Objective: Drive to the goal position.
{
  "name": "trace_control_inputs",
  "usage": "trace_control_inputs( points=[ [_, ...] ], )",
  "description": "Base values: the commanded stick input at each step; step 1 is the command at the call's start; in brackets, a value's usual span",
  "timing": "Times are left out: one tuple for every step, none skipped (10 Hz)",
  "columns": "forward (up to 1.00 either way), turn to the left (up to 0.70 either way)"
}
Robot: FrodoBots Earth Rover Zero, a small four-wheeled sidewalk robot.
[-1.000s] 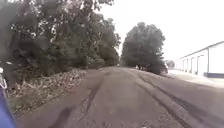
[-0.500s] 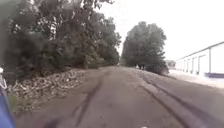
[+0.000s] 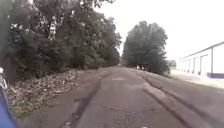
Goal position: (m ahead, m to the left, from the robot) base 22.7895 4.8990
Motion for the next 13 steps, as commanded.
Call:
trace_control_inputs(
  points=[
    [0.7,-0.01],
    [0.7,-0.01],
    [0.7,-0.01],
    [0.7,-0.01],
    [0.7,-0.01],
    [0.7,-0.01],
    [0.7,-0.01],
    [0.7,-0.01],
    [0.7,-0.01],
    [0.7,-0.01],
    [0.7,-0.01],
    [0.7,-0.01],
    [0.7,-0.01]
  ],
)
